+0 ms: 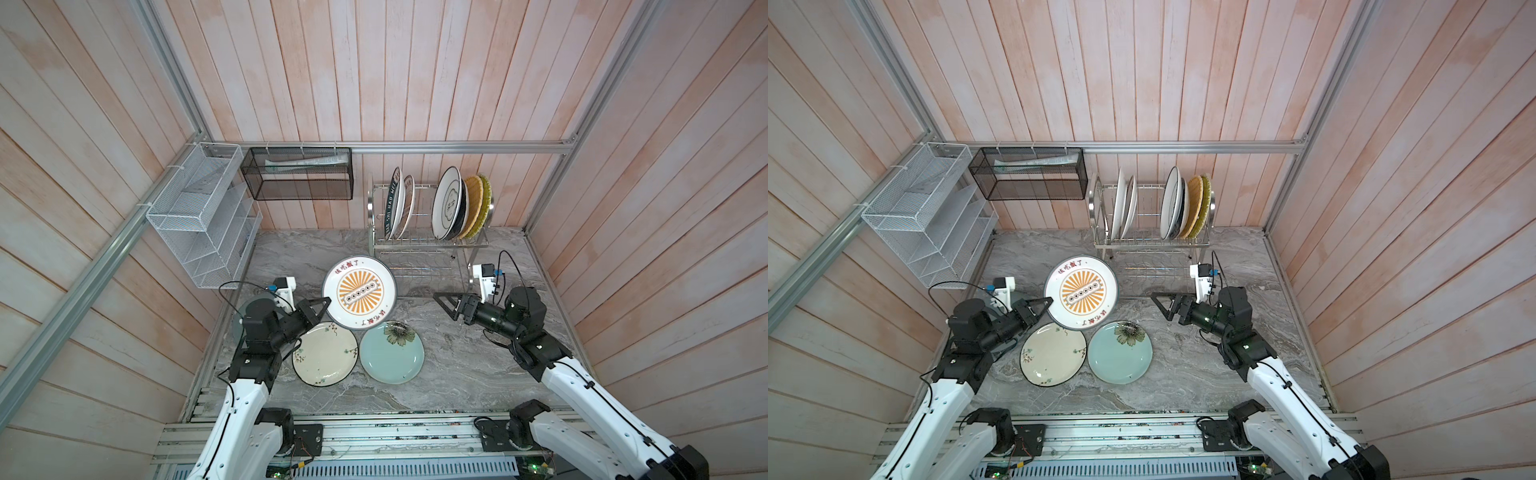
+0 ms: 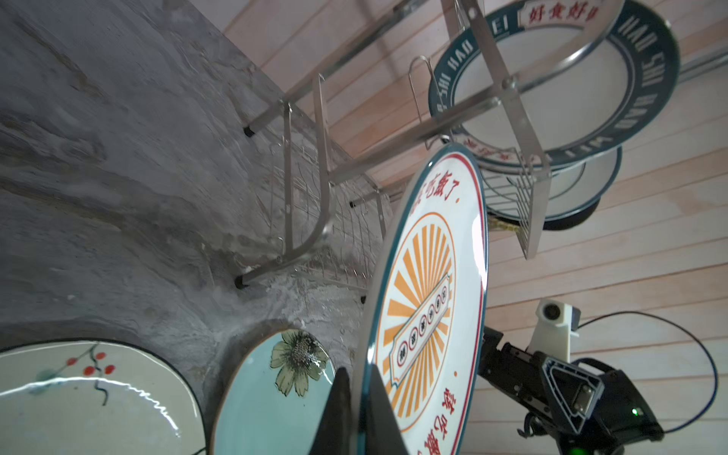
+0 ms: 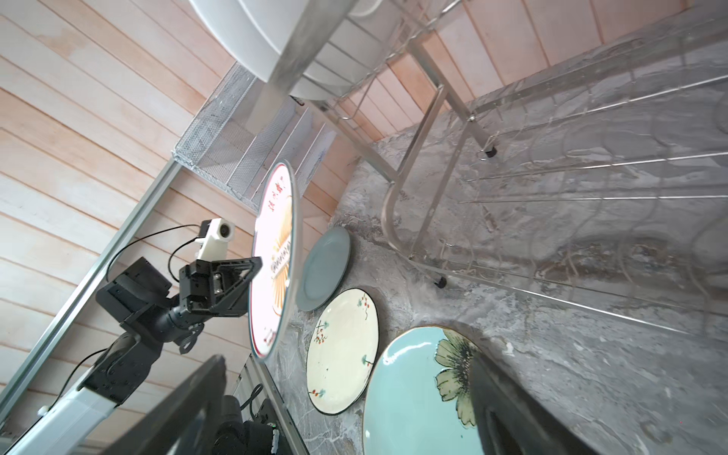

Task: Load plates into a dish rack
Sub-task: Pick up the plate from the top-center of the table, then pass the plate.

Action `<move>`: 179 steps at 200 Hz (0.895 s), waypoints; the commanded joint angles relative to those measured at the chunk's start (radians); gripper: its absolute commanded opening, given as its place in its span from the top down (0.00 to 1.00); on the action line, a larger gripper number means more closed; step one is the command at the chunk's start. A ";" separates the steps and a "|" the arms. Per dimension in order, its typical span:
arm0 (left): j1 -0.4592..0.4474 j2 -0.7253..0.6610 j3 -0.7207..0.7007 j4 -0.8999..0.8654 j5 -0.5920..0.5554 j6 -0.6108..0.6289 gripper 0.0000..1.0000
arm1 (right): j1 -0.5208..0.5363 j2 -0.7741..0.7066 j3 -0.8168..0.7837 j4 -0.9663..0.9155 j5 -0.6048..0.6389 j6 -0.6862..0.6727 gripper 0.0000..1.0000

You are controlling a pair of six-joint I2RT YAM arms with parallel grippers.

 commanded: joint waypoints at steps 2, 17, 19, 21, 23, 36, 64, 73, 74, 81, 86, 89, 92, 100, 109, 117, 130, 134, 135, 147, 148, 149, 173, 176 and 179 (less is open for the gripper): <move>-0.095 0.000 -0.027 0.135 -0.047 -0.061 1.00 | 0.054 0.016 0.053 0.015 0.049 -0.011 0.05; -0.157 0.012 -0.041 0.166 -0.080 -0.079 1.00 | 0.081 0.036 0.063 -0.002 0.070 -0.020 0.06; -0.162 0.014 -0.043 0.172 -0.084 -0.081 1.00 | 0.082 0.039 0.064 -0.002 0.072 -0.021 0.06; -0.172 0.015 -0.046 0.178 -0.088 -0.083 1.00 | 0.084 0.043 0.064 -0.003 0.073 -0.020 0.06; -0.180 0.018 -0.048 0.183 -0.091 -0.085 1.00 | 0.088 0.045 0.063 -0.003 0.074 -0.020 0.07; -0.219 0.032 -0.055 0.214 -0.112 -0.097 1.00 | 0.096 0.059 0.054 0.009 0.079 -0.011 0.10; -0.274 0.061 -0.044 0.239 -0.145 -0.096 1.00 | 0.113 0.075 0.038 0.034 0.084 0.007 0.20; -0.283 0.067 -0.038 0.240 -0.152 -0.094 1.00 | 0.117 0.078 0.038 0.029 0.097 0.008 0.24; -0.285 0.067 -0.037 0.240 -0.153 -0.094 1.00 | 0.117 0.078 0.039 0.028 0.098 0.008 0.24; -0.293 0.069 -0.033 0.239 -0.159 -0.090 1.00 | 0.118 0.081 0.039 0.026 0.102 0.009 0.27; -0.297 0.071 -0.031 0.236 -0.164 -0.086 1.00 | 0.119 0.083 0.037 0.027 0.101 0.010 0.31; -0.299 0.072 -0.029 0.233 -0.168 -0.084 1.00 | 0.119 0.085 0.038 0.027 0.102 0.011 0.34; -0.301 0.073 -0.027 0.231 -0.171 -0.082 1.00 | 0.120 0.084 0.037 0.027 0.101 0.013 0.36; -0.307 0.075 -0.023 0.227 -0.182 -0.078 1.00 | 0.122 0.087 0.035 0.029 0.100 0.018 0.42; -0.313 0.078 -0.022 0.228 -0.186 -0.076 1.00 | 0.124 0.091 0.035 0.031 0.102 0.023 0.50; -0.318 0.081 -0.021 0.233 -0.187 -0.075 1.00 | 0.127 0.096 0.035 0.029 0.102 0.024 0.53; -0.322 0.086 -0.019 0.236 -0.192 -0.074 1.00 | 0.132 0.103 0.038 0.024 0.107 0.024 0.56; -0.325 0.086 -0.018 0.238 -0.192 -0.073 1.00 | 0.134 0.106 0.037 0.021 0.109 0.024 0.56; -0.325 0.088 -0.018 0.238 -0.193 -0.073 1.00 | 0.135 0.106 0.037 0.020 0.111 0.024 0.56; -0.329 0.092 -0.020 0.241 -0.193 -0.073 1.00 | 0.140 0.114 0.038 0.007 0.125 0.017 0.57; -0.329 0.092 -0.020 0.242 -0.193 -0.073 1.00 | 0.140 0.114 0.038 0.006 0.125 0.015 0.57; -0.330 0.093 -0.019 0.243 -0.193 -0.074 1.00 | 0.140 0.114 0.038 0.004 0.127 0.015 0.57; -0.337 0.093 -0.017 0.247 -0.198 -0.074 1.00 | 0.140 0.125 0.026 0.007 0.134 0.019 0.63; -0.338 0.093 -0.016 0.248 -0.199 -0.074 1.00 | 0.142 0.127 0.024 0.008 0.133 0.021 0.65; -0.338 0.092 -0.014 0.247 -0.200 -0.074 1.00 | 0.143 0.128 0.023 0.009 0.132 0.023 0.66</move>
